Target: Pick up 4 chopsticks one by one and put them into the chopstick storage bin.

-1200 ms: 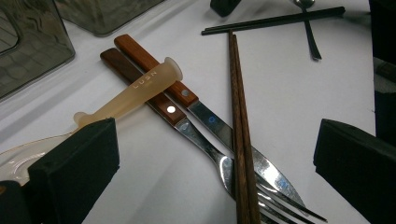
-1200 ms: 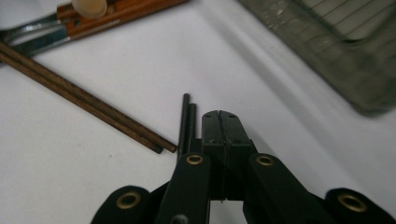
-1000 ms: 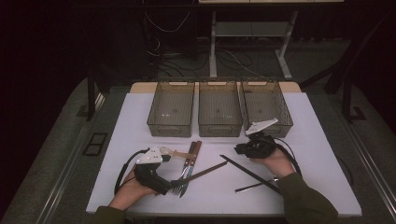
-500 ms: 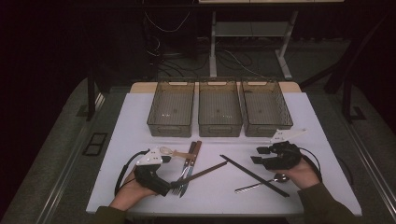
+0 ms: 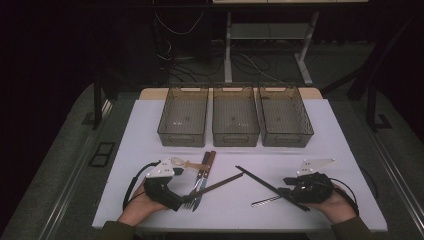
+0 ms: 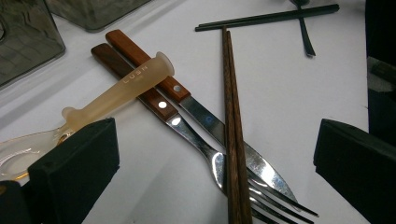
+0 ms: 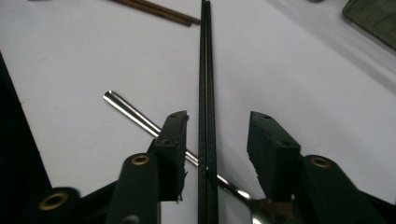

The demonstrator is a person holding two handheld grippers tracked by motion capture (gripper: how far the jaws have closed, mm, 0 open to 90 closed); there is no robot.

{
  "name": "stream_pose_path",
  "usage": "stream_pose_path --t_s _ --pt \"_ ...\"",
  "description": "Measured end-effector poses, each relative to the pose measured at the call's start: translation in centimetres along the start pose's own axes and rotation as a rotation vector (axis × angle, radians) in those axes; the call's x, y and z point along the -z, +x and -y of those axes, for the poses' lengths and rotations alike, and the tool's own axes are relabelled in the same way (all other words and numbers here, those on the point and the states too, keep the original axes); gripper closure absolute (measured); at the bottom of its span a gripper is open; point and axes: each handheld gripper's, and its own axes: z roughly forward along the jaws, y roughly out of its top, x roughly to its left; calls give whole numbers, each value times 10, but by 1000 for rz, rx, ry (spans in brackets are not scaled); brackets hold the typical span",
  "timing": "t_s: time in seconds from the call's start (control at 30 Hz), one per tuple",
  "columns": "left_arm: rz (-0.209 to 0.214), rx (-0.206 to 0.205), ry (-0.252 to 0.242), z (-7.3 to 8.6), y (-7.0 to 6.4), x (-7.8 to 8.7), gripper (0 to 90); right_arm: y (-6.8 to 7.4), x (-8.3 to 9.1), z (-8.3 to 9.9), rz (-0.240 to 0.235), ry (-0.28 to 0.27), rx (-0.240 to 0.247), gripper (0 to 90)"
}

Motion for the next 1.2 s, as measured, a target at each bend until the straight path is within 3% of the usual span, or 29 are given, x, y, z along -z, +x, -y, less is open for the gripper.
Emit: stream_pose_path --t_s 0.23,0.43,1.2 --pt "1 2 -1 0 0 0 0 -2 -6 1 -5 36 15 738" --pt "2 0 0 0 0 0 0 -4 -12 1 -11 56 15 788" --pt "-1 7 -4 0 0 0 0 -5 -23 -1 -4 88 31 817"
